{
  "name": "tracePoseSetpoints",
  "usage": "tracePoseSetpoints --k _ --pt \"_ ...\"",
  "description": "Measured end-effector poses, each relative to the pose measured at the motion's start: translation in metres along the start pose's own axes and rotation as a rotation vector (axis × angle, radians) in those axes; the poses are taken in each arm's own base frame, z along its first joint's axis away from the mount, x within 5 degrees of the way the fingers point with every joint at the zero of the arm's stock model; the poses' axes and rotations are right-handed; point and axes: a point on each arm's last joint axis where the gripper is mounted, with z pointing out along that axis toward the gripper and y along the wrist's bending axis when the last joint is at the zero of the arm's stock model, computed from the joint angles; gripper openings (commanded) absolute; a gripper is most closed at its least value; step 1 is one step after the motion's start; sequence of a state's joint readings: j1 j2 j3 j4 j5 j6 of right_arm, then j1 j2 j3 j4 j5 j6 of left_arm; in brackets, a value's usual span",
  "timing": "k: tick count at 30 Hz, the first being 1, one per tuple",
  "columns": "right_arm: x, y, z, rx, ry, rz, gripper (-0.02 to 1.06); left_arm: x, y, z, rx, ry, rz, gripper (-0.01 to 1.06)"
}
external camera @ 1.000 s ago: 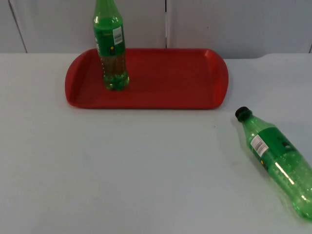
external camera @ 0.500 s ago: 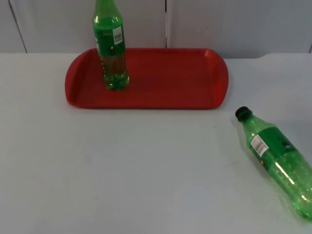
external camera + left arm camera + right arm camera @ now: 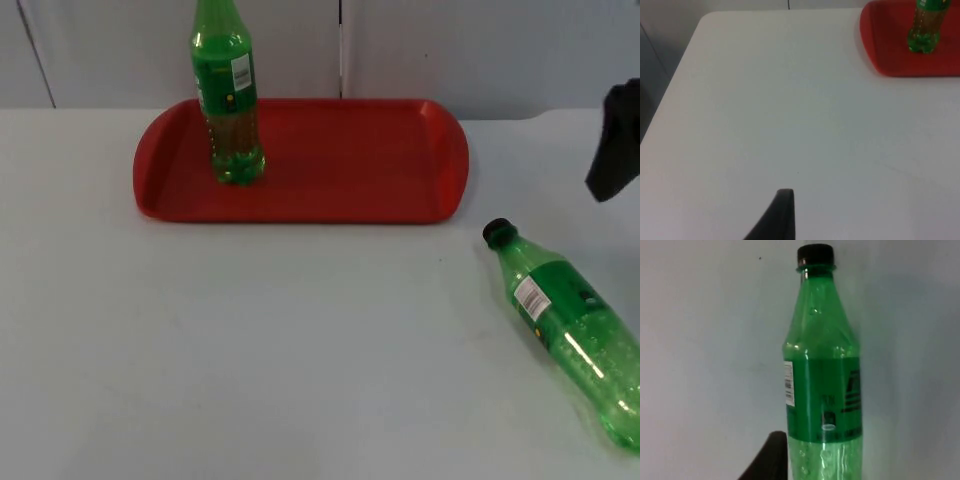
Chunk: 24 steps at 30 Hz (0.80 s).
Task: Place the bottle upright on the tray.
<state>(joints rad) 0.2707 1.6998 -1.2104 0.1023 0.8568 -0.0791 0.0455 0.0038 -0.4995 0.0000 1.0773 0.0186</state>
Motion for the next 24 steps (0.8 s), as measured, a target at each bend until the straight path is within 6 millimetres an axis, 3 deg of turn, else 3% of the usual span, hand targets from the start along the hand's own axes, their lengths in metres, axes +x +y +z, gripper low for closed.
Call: tracePoseSetpoints --k 3,4,6,13,24 --pt "-0.005 0.020 0.031 0.071 0.029 -0.046 0.99 0.000 0.000 0.000 0.000 0.000 0.000 1.05" --pt "-0.005 0.020 0.031 0.071 0.029 -0.046 0.99 0.000 0.000 0.000 0.000 0.000 0.000 1.05" --pt "-0.005 0.027 0.049 0.101 0.044 -0.044 0.99 0.000 0.000 0.000 0.000 0.000 0.000 1.05" --pt "-0.009 0.028 0.094 0.127 0.085 -0.007 0.99 0.000 0.000 0.000 0.000 0.000 0.000 1.05" --pt "-0.008 0.028 0.132 0.130 0.122 0.036 0.99 0.000 0.000 0.000 0.000 0.000 0.000 1.05"
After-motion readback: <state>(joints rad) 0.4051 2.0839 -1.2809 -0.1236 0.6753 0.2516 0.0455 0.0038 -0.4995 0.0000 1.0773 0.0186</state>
